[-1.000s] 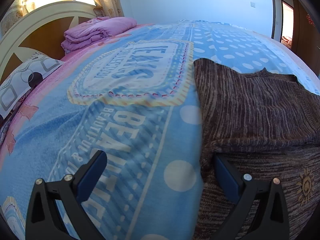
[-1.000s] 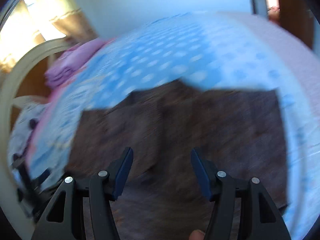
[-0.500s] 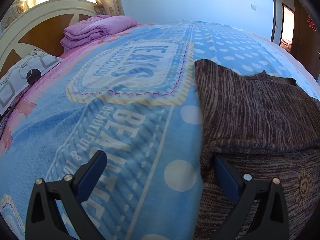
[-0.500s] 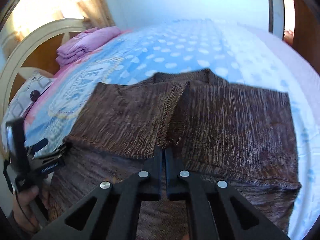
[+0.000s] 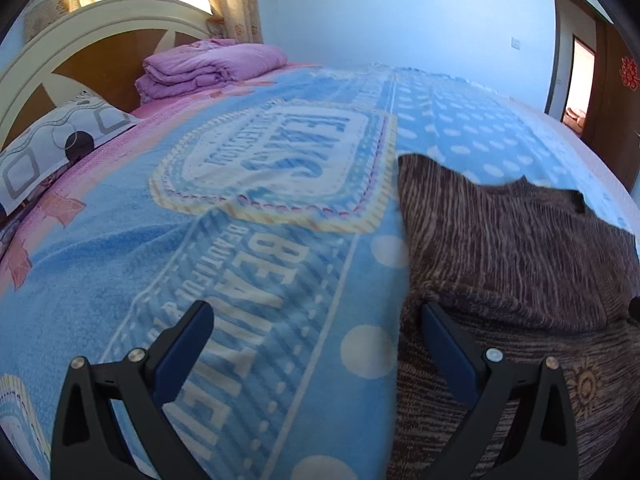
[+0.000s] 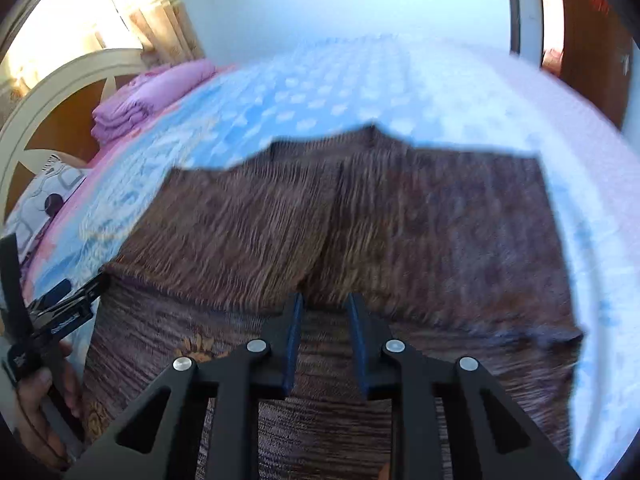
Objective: Fold small clothes
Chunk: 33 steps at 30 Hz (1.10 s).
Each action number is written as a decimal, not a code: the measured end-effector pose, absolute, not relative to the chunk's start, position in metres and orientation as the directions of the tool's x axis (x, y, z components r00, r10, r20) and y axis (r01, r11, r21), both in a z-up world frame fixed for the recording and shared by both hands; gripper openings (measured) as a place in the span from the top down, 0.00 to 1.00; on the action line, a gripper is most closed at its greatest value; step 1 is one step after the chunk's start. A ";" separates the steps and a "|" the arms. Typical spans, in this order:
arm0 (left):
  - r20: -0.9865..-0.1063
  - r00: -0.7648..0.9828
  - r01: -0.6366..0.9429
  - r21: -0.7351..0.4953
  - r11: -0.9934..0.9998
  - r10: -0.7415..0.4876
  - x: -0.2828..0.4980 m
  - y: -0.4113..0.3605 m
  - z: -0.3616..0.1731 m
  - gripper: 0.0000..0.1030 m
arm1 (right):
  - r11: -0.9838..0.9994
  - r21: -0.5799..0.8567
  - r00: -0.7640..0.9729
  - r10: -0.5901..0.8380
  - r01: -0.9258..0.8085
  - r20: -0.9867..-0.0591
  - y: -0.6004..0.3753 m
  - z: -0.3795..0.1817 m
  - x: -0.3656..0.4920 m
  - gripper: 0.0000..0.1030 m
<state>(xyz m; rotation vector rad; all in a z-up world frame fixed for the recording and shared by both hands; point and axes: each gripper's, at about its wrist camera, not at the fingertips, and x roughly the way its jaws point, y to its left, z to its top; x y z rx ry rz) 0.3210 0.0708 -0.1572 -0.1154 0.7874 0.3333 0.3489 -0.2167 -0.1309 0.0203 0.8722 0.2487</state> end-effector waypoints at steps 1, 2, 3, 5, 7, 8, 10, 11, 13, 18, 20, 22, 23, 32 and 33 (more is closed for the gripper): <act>-0.704 0.658 -0.354 0.026 0.935 0.268 0.319 0.070 -0.153 0.00 | 0.969 0.106 0.632 0.227 -0.224 -0.741 -0.213 -0.126 0.348 0.77; -0.694 0.665 -0.361 0.027 0.932 0.278 0.316 0.069 -0.150 0.00 | 0.966 0.094 0.646 0.233 -0.242 -0.727 -0.209 -0.122 0.347 0.77; -0.682 0.674 -0.363 0.030 0.931 0.285 0.313 0.067 -0.145 0.00 | 0.963 0.080 0.658 0.235 -0.257 -0.716 -0.203 -0.119 0.348 0.77; -0.659 0.688 -0.371 0.040 0.928 0.303 0.310 0.064 -0.137 0.00 | 0.955 0.051 0.671 0.242 -0.291 -0.701 -0.189 -0.118 0.352 0.77; -0.640 0.699 -0.370 0.059 0.927 0.319 0.311 0.060 -0.132 0.00 | 0.946 0.039 0.661 0.254 -0.322 -0.706 -0.177 -0.124 0.358 0.77; -0.646 0.693 -0.359 0.078 0.930 0.321 0.316 0.057 -0.132 0.00 | 0.941 0.033 0.646 0.257 -0.338 -0.719 -0.172 -0.130 0.362 0.77; -0.673 0.661 -0.317 0.151 0.936 0.332 0.336 0.047 -0.137 0.00 | 0.935 0.019 0.611 0.246 -0.353 -0.752 -0.164 -0.144 0.370 0.77; -0.670 0.653 -0.316 0.184 0.931 0.354 0.342 0.043 -0.140 0.00 | 0.938 0.014 0.603 0.234 -0.347 -0.763 -0.164 -0.150 0.372 0.77; -0.680 0.634 -0.298 0.223 0.928 0.367 0.353 0.039 -0.151 0.00 | 0.943 0.035 0.600 0.240 -0.332 -0.763 -0.170 -0.158 0.373 0.77; -0.727 0.594 -0.279 0.215 0.936 0.344 0.360 0.044 -0.165 0.00 | 0.941 0.039 0.591 0.243 -0.337 -0.769 -0.176 -0.162 0.366 0.74; -0.735 0.589 -0.275 0.210 0.938 0.336 0.359 0.045 -0.167 0.00 | 0.934 0.043 0.580 0.256 -0.356 -0.773 -0.174 -0.163 0.367 0.64; -0.738 0.591 -0.275 0.195 0.941 0.326 0.357 0.047 -0.168 0.00 | 0.933 0.030 0.581 0.249 -0.360 -0.774 -0.172 -0.163 0.366 0.64; -0.739 0.593 -0.273 0.189 0.943 0.320 0.356 0.048 -0.168 0.00 | 0.932 0.020 0.589 0.245 -0.361 -0.770 -0.171 -0.162 0.364 0.64; -0.745 0.602 -0.275 0.145 0.950 0.288 0.354 0.051 -0.172 0.00 | 0.935 0.041 0.587 0.255 -0.353 -0.769 -0.181 -0.162 0.359 0.64; -0.743 0.603 -0.274 0.148 0.950 0.289 0.354 0.050 -0.172 0.00 | 0.935 0.025 0.595 0.245 -0.353 -0.765 -0.180 -0.163 0.356 0.64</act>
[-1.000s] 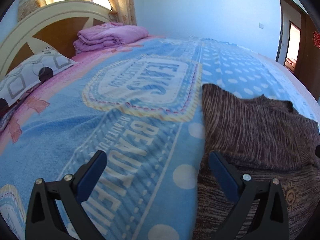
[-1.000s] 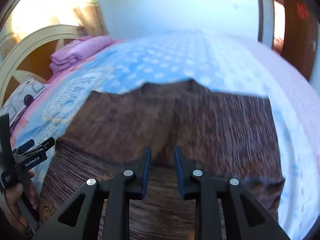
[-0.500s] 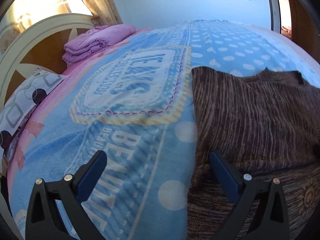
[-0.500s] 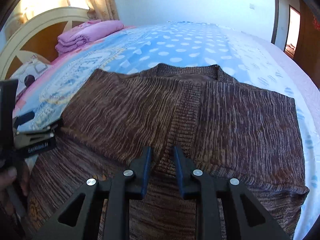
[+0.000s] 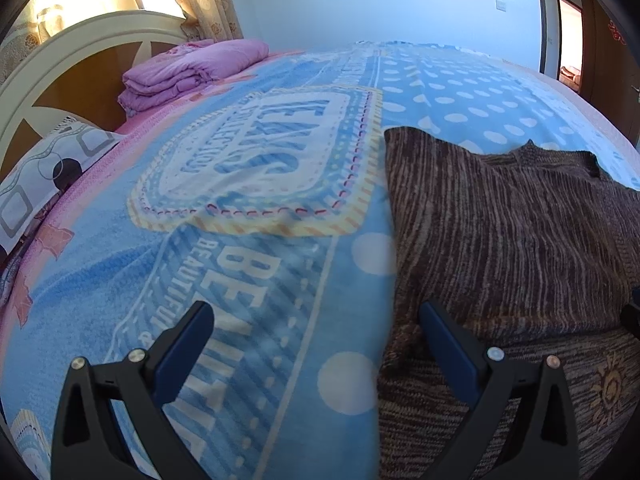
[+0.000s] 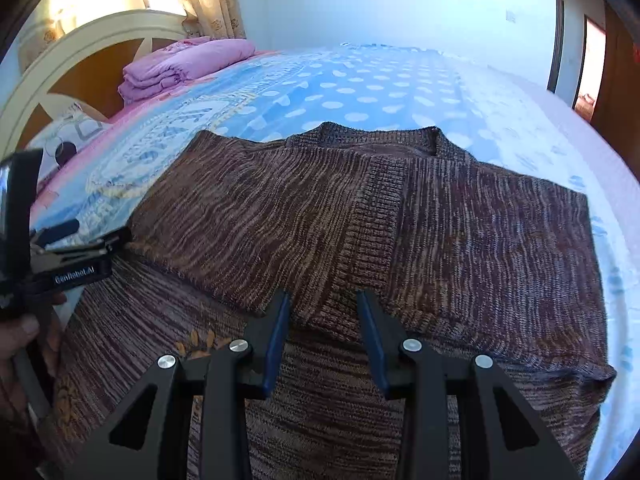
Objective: Fold small clothes
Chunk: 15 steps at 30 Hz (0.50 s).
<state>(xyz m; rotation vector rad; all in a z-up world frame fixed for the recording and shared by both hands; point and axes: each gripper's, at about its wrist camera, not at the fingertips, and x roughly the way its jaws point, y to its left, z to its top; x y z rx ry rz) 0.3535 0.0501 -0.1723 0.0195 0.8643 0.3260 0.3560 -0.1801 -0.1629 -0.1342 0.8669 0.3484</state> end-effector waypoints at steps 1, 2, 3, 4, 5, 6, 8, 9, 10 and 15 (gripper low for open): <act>-0.748 0.600 -0.269 0.146 0.952 0.284 0.355 0.050 -0.174 0.00 | 0.935 0.021 0.600 0.244 -0.353 -0.762 -0.180 -0.163 0.355 0.63; -0.753 0.598 -0.266 0.140 0.954 0.277 0.355 0.052 -0.174 0.00 | 0.936 0.029 0.598 0.248 -0.351 -0.762 -0.181 -0.165 0.356 0.63; -0.757 0.596 -0.265 0.131 0.955 0.269 0.355 0.053 -0.174 0.00 | 0.937 0.038 0.595 0.251 -0.347 -0.763 -0.182 -0.166 0.358 0.63; -0.759 0.597 -0.264 0.122 0.957 0.261 0.355 0.054 -0.174 0.00 | 0.937 0.045 0.593 0.255 -0.346 -0.763 -0.183 -0.166 0.359 0.63; -0.759 0.598 -0.264 0.118 0.957 0.259 0.355 0.055 -0.174 0.00 | 0.937 0.042 0.593 0.254 -0.348 -0.764 -0.182 -0.166 0.358 0.62; -0.758 0.599 -0.265 0.118 0.957 0.259 0.354 0.055 -0.173 0.00 | 0.936 0.036 0.594 0.252 -0.350 -0.764 -0.181 -0.166 0.358 0.62; -0.752 0.603 -0.264 0.127 0.956 0.266 0.353 0.053 -0.172 0.00 | 0.937 0.026 0.600 0.244 -0.348 -0.762 -0.181 -0.164 0.356 0.61; -0.748 0.604 -0.261 0.140 0.955 0.275 0.352 0.050 -0.171 0.00 | 0.939 0.023 0.606 0.239 -0.342 -0.759 -0.182 -0.163 0.354 0.61; -0.741 0.608 -0.259 0.153 0.954 0.285 0.350 0.048 -0.169 0.00 | 0.941 0.027 0.605 0.239 -0.338 -0.760 -0.183 -0.163 0.353 0.61; -0.717 0.621 -0.260 0.194 0.946 0.317 0.347 0.042 -0.168 0.00 | 0.945 0.089 0.595 0.269 -0.315 -0.757 -0.195 -0.163 0.355 0.54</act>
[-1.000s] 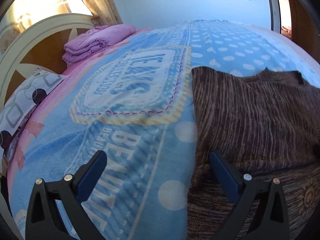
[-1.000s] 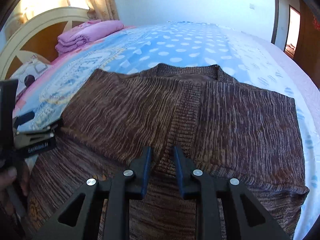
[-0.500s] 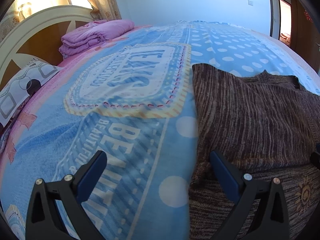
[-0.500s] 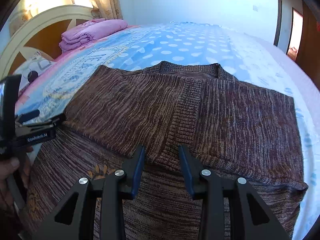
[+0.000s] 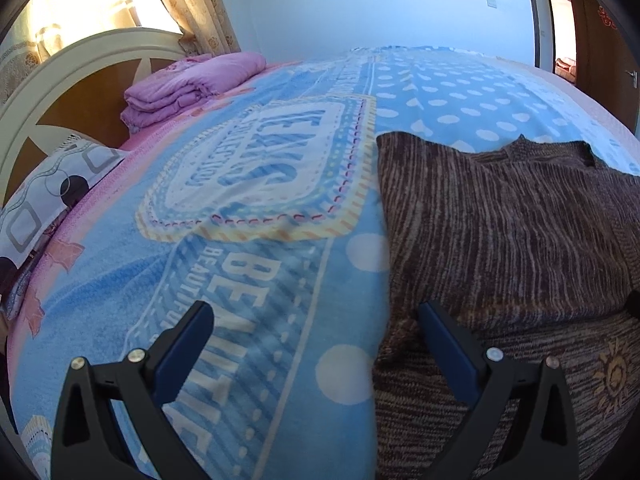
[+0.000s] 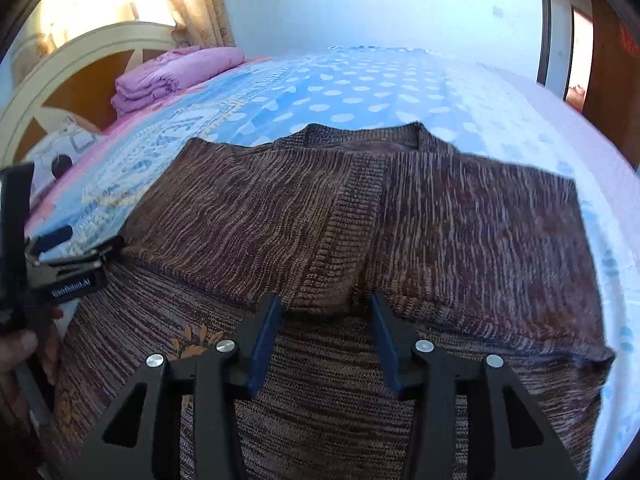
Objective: Fold small clothes
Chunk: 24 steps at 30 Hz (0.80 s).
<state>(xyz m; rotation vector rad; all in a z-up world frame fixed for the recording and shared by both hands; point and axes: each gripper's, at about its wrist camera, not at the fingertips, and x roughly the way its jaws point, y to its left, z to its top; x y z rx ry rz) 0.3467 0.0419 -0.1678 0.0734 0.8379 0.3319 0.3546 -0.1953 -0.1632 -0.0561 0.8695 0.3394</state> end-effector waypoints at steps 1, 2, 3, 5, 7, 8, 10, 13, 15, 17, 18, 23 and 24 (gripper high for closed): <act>-0.721 0.618 -0.260 0.188 0.947 0.313 0.347 0.043 -0.168 0.00 | 0.944 0.103 0.596 0.280 -0.313 -0.753 -0.197 -0.163 0.355 0.54; -0.725 0.617 -0.261 0.179 0.949 0.306 0.348 0.044 -0.169 0.00 | 0.944 0.105 0.597 0.281 -0.312 -0.751 -0.198 -0.163 0.354 0.54; -0.728 0.617 -0.261 0.170 0.950 0.300 0.348 0.046 -0.169 0.00 | 0.947 0.100 0.608 0.274 -0.304 -0.746 -0.199 -0.161 0.352 0.54; -0.735 0.617 -0.261 0.145 0.954 0.280 0.348 0.050 -0.169 0.00 | 0.954 0.092 0.641 0.262 -0.287 -0.721 -0.202 -0.154 0.347 0.54; -0.747 0.613 -0.262 0.114 0.958 0.257 0.347 0.054 -0.170 0.00 | 0.963 0.088 0.664 0.240 -0.254 -0.708 -0.211 -0.147 0.345 0.54; -0.753 0.612 -0.263 0.095 0.960 0.242 0.346 0.056 -0.171 0.00 | 0.969 0.081 0.667 0.220 -0.232 -0.712 -0.218 -0.145 0.346 0.54; -0.761 0.611 -0.266 0.062 0.962 0.218 0.345 0.061 -0.171 0.00 | 0.981 0.070 0.675 0.174 -0.179 -0.717 -0.238 -0.144 0.350 0.54; -0.756 0.613 -0.269 0.073 0.960 0.229 0.345 0.058 -0.171 0.00 | 0.996 0.048 0.691 0.090 -0.080 -0.717 -0.271 -0.142 0.352 0.54; -0.753 0.611 -0.268 0.095 0.959 0.245 0.345 0.055 -0.171 0.00 | 0.995 0.095 0.676 0.099 -0.043 -0.731 -0.292 -0.143 0.352 0.54; -0.749 0.611 -0.268 0.109 0.957 0.256 0.345 0.054 -0.170 0.00 | 0.994 0.107 0.616 0.100 -0.025 -0.782 -0.304 -0.154 0.355 0.54; -0.748 0.611 -0.268 0.110 0.957 0.257 0.344 0.054 -0.169 0.00 | 0.993 0.109 0.615 0.118 -0.052 -0.780 -0.308 -0.156 0.353 0.55; -0.757 0.606 -0.249 0.111 0.962 0.244 0.323 0.051 -0.163 0.00 | 0.997 0.031 0.619 0.067 -0.068 -0.783 -0.320 -0.151 0.343 0.56; -0.752 0.615 -0.239 0.109 0.965 0.237 0.316 0.049 -0.162 0.00 | 0.997 0.045 0.616 0.078 -0.069 -0.784 -0.325 -0.151 0.341 0.56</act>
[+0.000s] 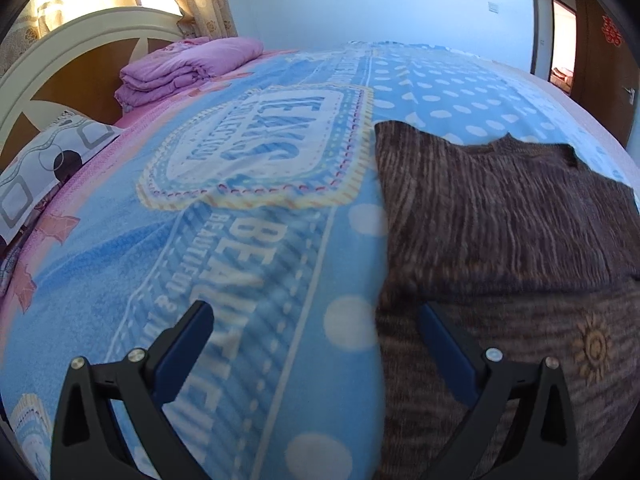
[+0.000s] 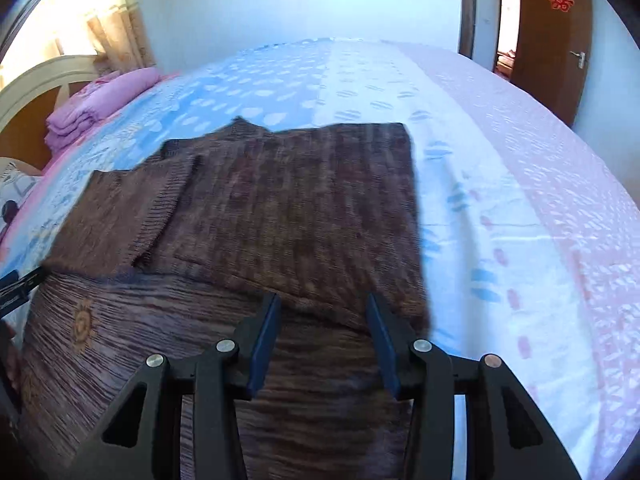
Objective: Fold small clothes
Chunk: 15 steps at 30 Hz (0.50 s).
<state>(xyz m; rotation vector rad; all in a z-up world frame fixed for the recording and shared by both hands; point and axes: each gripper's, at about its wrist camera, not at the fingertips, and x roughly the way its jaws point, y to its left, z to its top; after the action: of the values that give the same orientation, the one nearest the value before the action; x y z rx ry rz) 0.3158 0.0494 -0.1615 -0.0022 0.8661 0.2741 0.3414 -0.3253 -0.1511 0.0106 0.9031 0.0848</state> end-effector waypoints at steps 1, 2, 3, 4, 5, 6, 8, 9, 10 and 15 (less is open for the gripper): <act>-0.745 0.626 -0.229 0.104 0.968 0.229 0.308 0.047 -0.159 0.00 | 0.996 0.059 0.616 0.090 -0.072 -0.783 -0.328 -0.151 0.340 0.56; -0.741 0.634 -0.222 0.102 0.970 0.222 0.303 0.046 -0.157 0.00 | 0.995 0.066 0.620 0.100 -0.077 -0.779 -0.329 -0.150 0.338 0.55; -0.737 0.641 -0.211 0.099 0.972 0.214 0.297 0.043 -0.155 0.00 | 0.995 0.064 0.622 0.101 -0.081 -0.777 -0.328 -0.149 0.336 0.55; -0.733 0.649 -0.200 0.094 0.975 0.204 0.290 0.041 -0.152 0.00 | 0.994 0.063 0.622 0.103 -0.086 -0.776 -0.328 -0.148 0.333 0.54; -0.727 0.659 -0.190 0.090 0.978 0.194 0.283 0.039 -0.148 0.00 | 0.994 0.068 0.621 0.107 -0.086 -0.776 -0.326 -0.147 0.331 0.54; -0.721 0.666 -0.182 0.089 0.979 0.189 0.277 0.037 -0.146 0.00 | 0.993 0.078 0.621 0.114 -0.086 -0.775 -0.324 -0.145 0.328 0.54; -0.720 0.669 -0.167 0.098 0.981 0.186 0.269 0.033 -0.144 0.00 | 0.993 0.089 0.624 0.122 -0.083 -0.772 -0.324 -0.143 0.323 0.54; -0.722 0.667 -0.159 0.099 0.982 0.181 0.267 0.031 -0.144 0.00 | 0.992 0.092 0.626 0.123 -0.082 -0.770 -0.323 -0.142 0.321 0.54; -0.727 0.665 -0.143 0.097 0.985 0.168 0.263 0.028 -0.145 0.00 | 0.992 0.092 0.627 0.122 -0.081 -0.769 -0.323 -0.142 0.317 0.54; -0.737 0.660 -0.118 0.093 0.989 0.148 0.248 0.020 -0.150 0.00 | 0.993 0.079 0.613 0.114 -0.083 -0.782 -0.319 -0.142 0.303 0.54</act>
<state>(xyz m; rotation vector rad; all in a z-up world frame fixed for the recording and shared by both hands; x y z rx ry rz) 0.2482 0.0200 -0.1498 0.0383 0.8370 0.1506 0.3032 -0.3193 -0.1416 0.0363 0.9035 0.1136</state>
